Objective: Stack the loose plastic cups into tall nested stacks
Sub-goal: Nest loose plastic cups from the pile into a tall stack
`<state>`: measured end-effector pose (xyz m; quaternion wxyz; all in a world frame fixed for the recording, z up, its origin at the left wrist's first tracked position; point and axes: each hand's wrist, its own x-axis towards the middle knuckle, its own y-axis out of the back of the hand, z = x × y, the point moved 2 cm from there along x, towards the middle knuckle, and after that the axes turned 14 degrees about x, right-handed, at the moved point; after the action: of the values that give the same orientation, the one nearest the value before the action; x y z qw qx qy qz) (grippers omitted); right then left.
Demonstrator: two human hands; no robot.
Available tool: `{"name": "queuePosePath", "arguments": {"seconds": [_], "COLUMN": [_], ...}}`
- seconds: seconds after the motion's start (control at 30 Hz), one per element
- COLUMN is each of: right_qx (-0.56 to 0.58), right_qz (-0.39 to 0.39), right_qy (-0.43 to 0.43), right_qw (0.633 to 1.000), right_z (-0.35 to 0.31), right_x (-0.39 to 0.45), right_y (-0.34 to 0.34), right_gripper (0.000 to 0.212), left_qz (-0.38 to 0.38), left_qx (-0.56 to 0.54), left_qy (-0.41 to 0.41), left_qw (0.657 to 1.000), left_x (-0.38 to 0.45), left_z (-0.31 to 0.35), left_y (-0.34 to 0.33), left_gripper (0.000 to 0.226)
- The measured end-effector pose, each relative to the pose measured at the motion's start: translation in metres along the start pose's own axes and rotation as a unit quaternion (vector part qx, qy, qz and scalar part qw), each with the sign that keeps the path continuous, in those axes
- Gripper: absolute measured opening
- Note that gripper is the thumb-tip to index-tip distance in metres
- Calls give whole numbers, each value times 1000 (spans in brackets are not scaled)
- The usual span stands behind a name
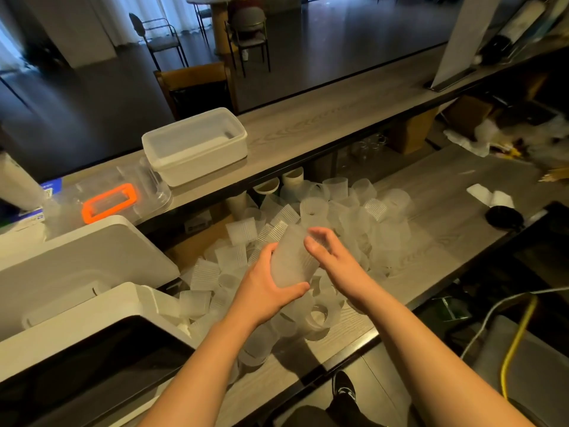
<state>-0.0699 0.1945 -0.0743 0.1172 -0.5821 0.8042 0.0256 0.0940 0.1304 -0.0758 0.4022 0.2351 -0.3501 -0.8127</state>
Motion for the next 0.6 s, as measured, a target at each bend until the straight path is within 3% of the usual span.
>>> {"name": "queuePosePath", "arguments": {"seconds": [0.2, 0.43, 0.6], "right_qx": [78, 72, -32], "right_qz": [9, 171, 249], "right_qy": [-21, 3, 27], "right_qw": [997, 983, 968], "right_z": [11, 45, 55], "right_x": [7, 32, 54], "right_y": [5, 55, 101], "right_gripper": [81, 68, 83], "left_qz": [10, 28, 13], "left_qx": [-35, -121, -149], "left_qy": [46, 101, 100], "left_qw": [998, 987, 984], "left_x": [5, 16, 29], "left_z": [-2, -8, 0], "left_y": [-9, -18, -21], "left_gripper": [78, 94, 94]}}
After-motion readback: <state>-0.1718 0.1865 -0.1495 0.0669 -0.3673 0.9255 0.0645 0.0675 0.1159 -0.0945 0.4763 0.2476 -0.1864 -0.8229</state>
